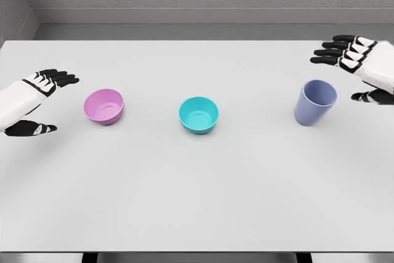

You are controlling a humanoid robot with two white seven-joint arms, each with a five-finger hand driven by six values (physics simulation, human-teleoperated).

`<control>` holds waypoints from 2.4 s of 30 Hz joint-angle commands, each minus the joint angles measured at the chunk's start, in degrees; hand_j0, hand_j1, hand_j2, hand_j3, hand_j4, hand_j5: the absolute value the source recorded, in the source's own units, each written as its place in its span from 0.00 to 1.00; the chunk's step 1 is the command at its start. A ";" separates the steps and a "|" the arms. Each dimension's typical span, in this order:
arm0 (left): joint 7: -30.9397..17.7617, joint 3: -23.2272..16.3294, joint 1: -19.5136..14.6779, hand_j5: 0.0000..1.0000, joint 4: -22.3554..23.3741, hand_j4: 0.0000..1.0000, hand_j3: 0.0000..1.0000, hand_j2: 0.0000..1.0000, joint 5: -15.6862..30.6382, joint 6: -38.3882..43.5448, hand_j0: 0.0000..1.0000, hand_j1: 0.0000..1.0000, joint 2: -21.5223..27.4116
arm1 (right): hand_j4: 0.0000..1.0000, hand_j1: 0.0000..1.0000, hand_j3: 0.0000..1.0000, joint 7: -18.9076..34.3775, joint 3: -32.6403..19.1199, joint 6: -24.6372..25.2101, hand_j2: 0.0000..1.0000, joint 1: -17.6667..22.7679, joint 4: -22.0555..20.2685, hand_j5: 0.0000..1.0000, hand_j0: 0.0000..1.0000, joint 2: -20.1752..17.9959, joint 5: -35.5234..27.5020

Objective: Stacking bowl and cup with both arms

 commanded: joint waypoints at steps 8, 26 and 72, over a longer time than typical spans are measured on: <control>0.06 -0.08 -0.70 1.00 -0.17 1.00 1.00 1.00 -0.29 0.08 1.00 1.00 -0.39 | 1.00 1.00 1.00 1.07 0.02 -0.01 1.00 -0.17 -0.66 1.00 1.00 -0.03 -0.70; -17.60 -44.55 -43.59 1.00 4.93 1.00 1.00 1.00 12.97 0.08 1.00 1.00 7.43 | 1.00 1.00 1.00 13.11 0.37 -0.01 1.00 -0.26 -0.75 1.00 1.00 2.61 -8.69; -20.53 -45.08 -40.96 1.00 8.27 1.00 1.00 1.00 4.98 12.67 1.00 1.00 5.50 | 1.00 1.00 1.00 35.08 10.48 -0.01 1.00 -16.00 19.02 1.00 1.00 15.71 -18.80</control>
